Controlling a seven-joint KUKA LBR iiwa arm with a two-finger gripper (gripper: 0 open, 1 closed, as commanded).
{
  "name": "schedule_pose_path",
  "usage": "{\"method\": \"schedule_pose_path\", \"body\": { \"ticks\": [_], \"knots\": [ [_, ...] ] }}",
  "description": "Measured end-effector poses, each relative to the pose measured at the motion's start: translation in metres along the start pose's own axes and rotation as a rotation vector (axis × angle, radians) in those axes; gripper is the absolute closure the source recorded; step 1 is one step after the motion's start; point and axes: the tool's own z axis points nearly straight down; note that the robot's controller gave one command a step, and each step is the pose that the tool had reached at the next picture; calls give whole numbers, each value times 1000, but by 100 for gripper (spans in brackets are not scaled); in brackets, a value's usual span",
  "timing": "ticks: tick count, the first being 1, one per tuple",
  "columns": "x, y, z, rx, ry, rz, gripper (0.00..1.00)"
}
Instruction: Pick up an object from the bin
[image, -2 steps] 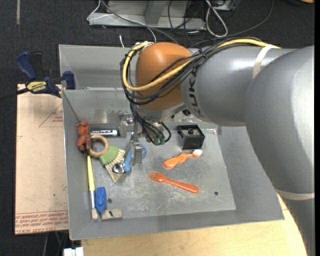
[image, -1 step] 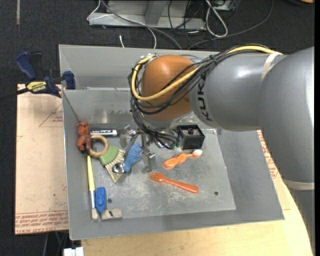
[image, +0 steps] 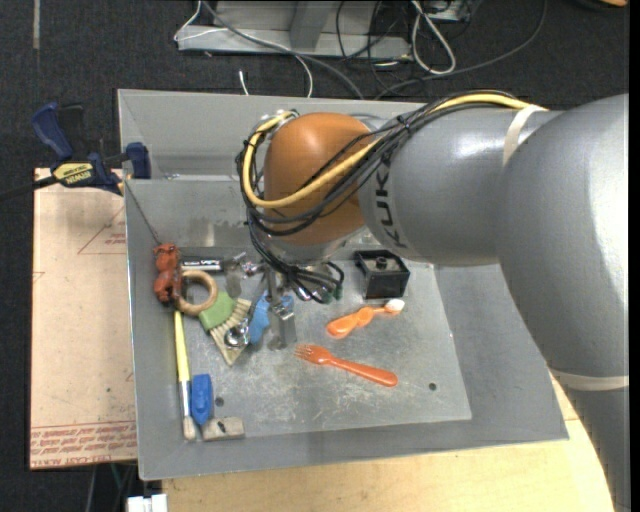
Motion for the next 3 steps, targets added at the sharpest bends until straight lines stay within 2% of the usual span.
{"method": "schedule_pose_path", "body": {
  "ticks": [1, 2, 3],
  "knots": [
    [0, -23, 38, 3, -2, -351, 0],
    [-10, -10, 52, 0, -10, -338, 100],
    [-10, -10, 52, 0, -10, -338, 100]
  ]
}}
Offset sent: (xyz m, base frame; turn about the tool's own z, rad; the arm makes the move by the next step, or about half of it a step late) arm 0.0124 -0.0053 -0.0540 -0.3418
